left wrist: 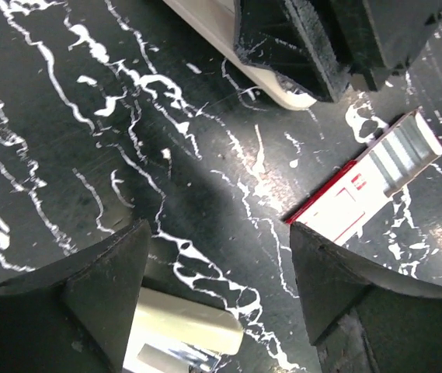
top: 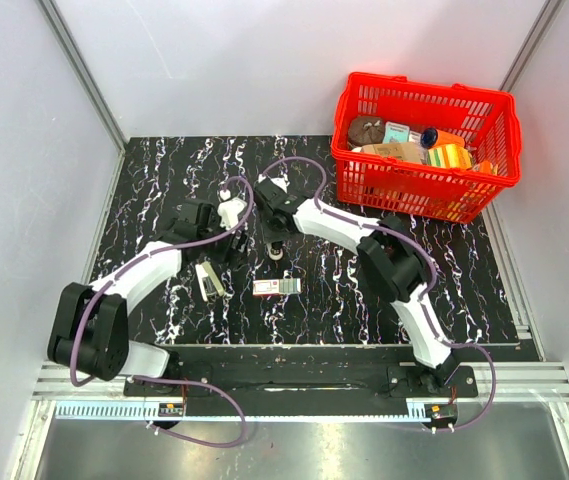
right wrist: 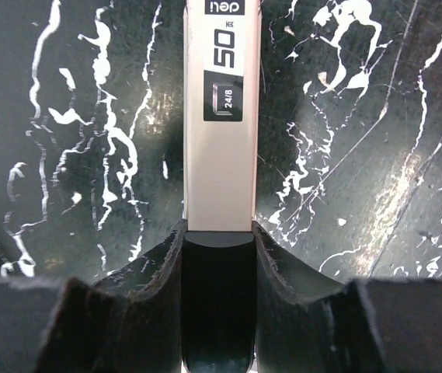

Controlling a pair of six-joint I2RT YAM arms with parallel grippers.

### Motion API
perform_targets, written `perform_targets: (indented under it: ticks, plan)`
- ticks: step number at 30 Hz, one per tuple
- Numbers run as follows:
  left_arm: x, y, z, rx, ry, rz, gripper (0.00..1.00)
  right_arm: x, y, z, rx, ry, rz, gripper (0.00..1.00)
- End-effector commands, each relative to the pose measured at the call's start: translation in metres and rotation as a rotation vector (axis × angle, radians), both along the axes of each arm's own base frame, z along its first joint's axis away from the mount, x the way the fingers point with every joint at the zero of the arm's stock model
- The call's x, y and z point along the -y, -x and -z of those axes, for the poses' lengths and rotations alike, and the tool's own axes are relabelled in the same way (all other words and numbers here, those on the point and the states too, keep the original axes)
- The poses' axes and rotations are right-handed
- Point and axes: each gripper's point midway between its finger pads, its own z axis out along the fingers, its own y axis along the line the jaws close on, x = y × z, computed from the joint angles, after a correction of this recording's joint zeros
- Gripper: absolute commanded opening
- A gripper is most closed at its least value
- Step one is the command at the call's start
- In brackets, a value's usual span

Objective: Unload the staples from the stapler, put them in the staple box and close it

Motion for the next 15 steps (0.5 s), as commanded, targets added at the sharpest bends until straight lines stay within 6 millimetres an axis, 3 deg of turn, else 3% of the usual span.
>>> perform_targets:
  ticks: [1, 15]
  plan:
    - [0.032, -0.021, -0.028, 0.085, 0.164, 0.07, 0.77, -0.033, -0.014, -0.109, 0.192, -0.327, 0.087, 0.0]
    - [0.057, -0.039, -0.02, 0.007, 0.301, 0.12, 0.78, -0.049, 0.0, -0.144, 0.176, -0.621, 0.171, 0.0]
